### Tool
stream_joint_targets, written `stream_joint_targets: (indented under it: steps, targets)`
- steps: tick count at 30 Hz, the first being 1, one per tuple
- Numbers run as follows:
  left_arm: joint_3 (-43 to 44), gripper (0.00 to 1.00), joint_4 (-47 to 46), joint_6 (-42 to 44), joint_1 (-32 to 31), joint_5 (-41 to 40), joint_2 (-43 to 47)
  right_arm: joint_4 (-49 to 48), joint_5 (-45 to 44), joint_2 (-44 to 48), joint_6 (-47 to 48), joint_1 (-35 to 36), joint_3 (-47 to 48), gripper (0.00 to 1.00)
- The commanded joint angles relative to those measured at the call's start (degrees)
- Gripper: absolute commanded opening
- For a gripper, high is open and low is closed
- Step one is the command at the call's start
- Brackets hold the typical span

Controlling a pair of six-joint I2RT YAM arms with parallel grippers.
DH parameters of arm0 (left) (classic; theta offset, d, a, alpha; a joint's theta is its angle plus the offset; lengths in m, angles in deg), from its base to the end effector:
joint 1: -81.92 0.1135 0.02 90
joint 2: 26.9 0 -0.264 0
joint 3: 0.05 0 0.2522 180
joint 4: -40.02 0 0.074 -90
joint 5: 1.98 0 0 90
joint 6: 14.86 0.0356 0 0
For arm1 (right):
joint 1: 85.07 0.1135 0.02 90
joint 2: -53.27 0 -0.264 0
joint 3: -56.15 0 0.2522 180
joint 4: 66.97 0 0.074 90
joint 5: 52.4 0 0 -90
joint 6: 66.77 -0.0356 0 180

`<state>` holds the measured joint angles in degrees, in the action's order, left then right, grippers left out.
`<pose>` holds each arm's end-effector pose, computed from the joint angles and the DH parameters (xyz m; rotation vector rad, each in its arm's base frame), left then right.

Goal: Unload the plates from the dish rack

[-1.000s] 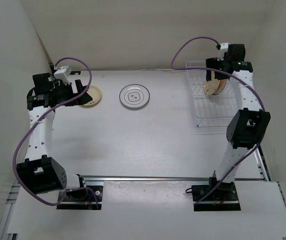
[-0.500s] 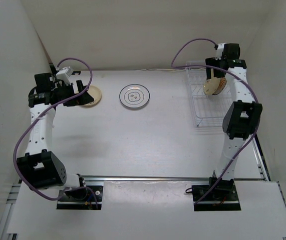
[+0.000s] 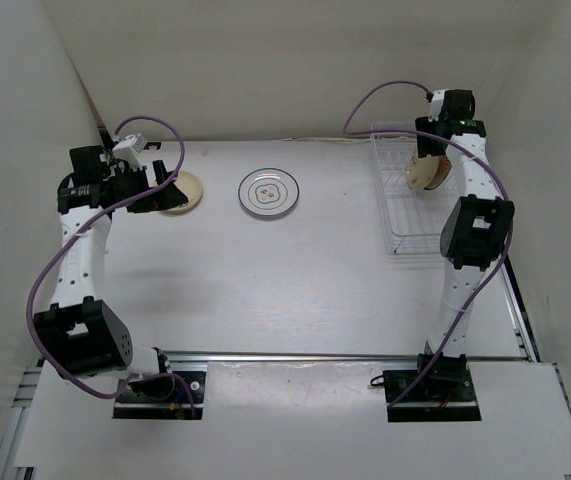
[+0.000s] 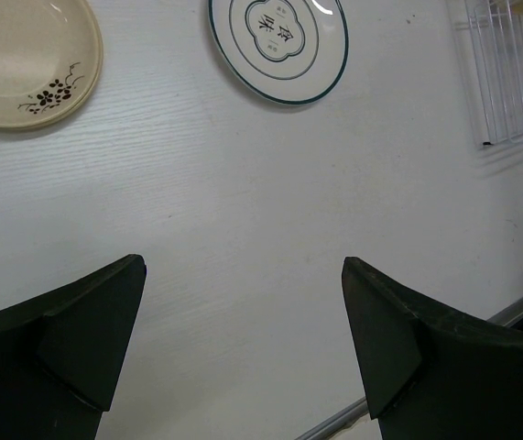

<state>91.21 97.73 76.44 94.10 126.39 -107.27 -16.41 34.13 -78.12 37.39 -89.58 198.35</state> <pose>0.2913 0.0403 0.3471 0.0947 2.2606 -0.6704 0.5247 -0.0435 0.2888 -0.1591 2.2689 -0.2410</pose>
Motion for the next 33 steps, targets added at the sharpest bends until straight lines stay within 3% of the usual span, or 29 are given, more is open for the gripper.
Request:
stream_joint_targets:
  steps: [1, 3, 7, 11, 16, 33]
  targets:
    - [0.64, 1.0, -0.35, 0.81, -0.06, 0.57, -0.13, -1.9, -0.31, -1.4, 0.17, -0.93, 3.48, 0.62]
    - [-0.58, 1.0, -0.35, 0.81, -0.06, 0.57, 0.49, -1.9, -0.84, -1.93, 0.7, -0.94, 3.48, 0.6]
    - [-1.29, 1.0, -0.35, 1.34, -0.06, -0.04, 1.01, -2.43, -1.37, -2.46, 0.7, -0.94, 4.01, 0.47]
    - [-1.82, 1.0, -0.35, 1.34, -0.06, -0.58, 1.54, -2.43, -1.37, -2.99, 0.7, -0.94, 4.62, 0.18]
    - [-1.82, 1.0, -0.35, 1.34, -0.06, -0.58, 1.54, -2.43, -2.6, -2.38, 1.23, -0.94, 4.62, 0.0]
    - [-0.77, 1.0, -0.35, 0.81, -0.06, -0.05, 3.12, -8.58, -27.55, 8.78, -3.79, 3.01, 1.38, 0.0]
